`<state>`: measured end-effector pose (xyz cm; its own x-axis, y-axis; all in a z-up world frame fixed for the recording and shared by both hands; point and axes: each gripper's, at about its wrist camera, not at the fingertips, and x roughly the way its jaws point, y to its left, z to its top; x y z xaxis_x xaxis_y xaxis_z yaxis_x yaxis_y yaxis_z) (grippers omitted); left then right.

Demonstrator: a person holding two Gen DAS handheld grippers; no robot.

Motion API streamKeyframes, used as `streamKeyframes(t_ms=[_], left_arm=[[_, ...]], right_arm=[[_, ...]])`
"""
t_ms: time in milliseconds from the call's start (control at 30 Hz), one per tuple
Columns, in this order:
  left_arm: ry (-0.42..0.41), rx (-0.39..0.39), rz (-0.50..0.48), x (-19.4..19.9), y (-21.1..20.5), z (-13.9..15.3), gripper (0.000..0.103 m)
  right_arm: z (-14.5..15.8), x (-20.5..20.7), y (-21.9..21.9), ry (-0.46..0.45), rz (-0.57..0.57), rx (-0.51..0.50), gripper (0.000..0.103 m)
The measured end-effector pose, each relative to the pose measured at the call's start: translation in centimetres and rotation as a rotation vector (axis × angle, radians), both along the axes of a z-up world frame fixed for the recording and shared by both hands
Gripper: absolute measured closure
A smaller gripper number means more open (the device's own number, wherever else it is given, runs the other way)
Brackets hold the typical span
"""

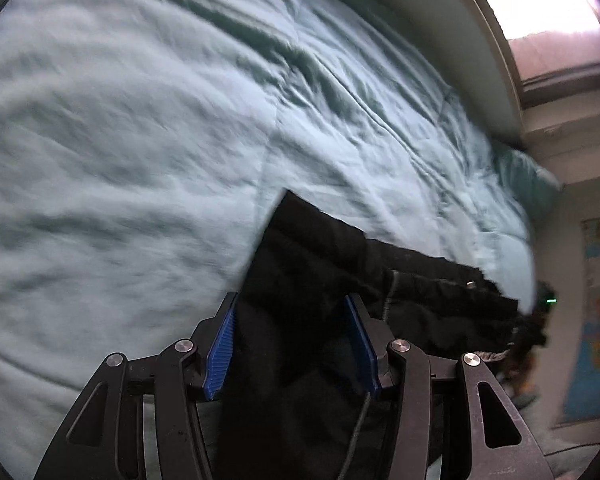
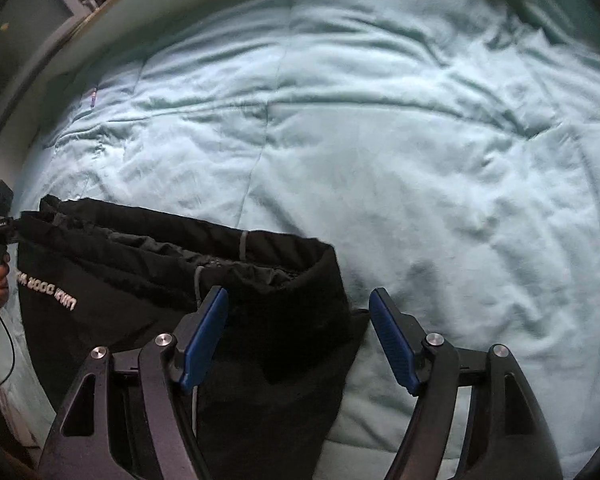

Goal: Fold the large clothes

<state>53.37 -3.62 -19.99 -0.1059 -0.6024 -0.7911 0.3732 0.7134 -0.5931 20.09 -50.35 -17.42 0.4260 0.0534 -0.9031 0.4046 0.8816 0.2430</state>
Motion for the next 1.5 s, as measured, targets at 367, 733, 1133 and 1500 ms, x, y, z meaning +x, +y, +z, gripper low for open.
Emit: streamKeyframes(t_ms=[367, 733, 1133, 1500], left_arm=[[-0.383, -0.049, 0.143, -4.1, 1.3, 11.1, 0.092], [-0.262, 0.229, 0.216, 1.4, -2.8, -0.3, 0.091], [-0.235, 0.127, 0.285, 2.0, 1.7, 3.2, 0.075], [-0.379, 0.107, 0.183, -10.8, 2.7, 11.0, 0.075]], right_arm=[[7.1, -0.6, 3.8, -0.059, -0.085, -0.362, 0.083], [-3.5, 8.2, -0.4, 0.161, -0.136, -0.279, 0.083], [-1.1, 4.5, -0.6, 0.136, -0.181, -0.216, 0.060], [6.9, -3.2, 11.0, -0.033, -0.104, -0.131, 0.042]])
